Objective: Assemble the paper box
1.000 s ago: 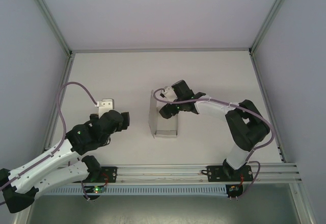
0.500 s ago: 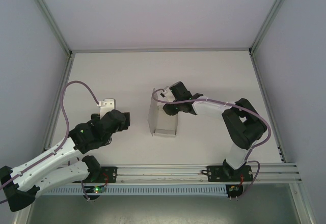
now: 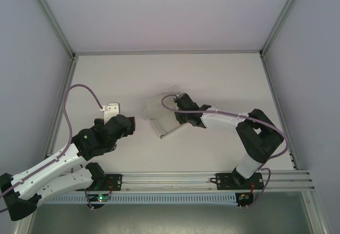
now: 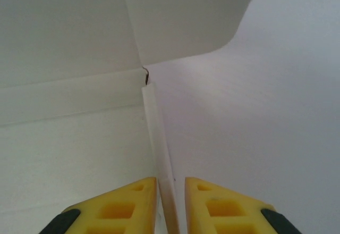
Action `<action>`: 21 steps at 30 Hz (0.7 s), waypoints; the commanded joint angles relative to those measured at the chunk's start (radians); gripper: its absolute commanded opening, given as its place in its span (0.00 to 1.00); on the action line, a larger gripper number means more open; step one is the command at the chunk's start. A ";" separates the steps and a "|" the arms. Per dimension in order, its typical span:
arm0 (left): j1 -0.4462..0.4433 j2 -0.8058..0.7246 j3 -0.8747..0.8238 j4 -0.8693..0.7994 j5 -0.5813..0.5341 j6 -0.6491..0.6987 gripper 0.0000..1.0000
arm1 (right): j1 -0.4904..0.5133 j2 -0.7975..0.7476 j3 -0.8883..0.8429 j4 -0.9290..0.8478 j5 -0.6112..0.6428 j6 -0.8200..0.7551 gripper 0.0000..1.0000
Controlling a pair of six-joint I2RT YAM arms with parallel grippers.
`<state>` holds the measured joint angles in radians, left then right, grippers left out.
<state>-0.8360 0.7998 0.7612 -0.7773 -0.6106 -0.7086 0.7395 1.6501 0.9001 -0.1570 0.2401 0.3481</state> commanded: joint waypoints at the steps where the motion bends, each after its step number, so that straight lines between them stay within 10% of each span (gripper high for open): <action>1: 0.001 0.013 -0.002 0.028 -0.026 -0.011 1.00 | 0.043 -0.020 -0.018 -0.127 0.225 0.311 0.21; 21: 0.000 0.298 0.040 0.241 0.135 -0.099 1.00 | 0.185 -0.015 -0.041 -0.169 0.286 0.593 0.13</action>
<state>-0.8360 1.0554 0.7803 -0.6304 -0.5121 -0.7483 0.9192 1.6459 0.8700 -0.3073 0.4812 0.8982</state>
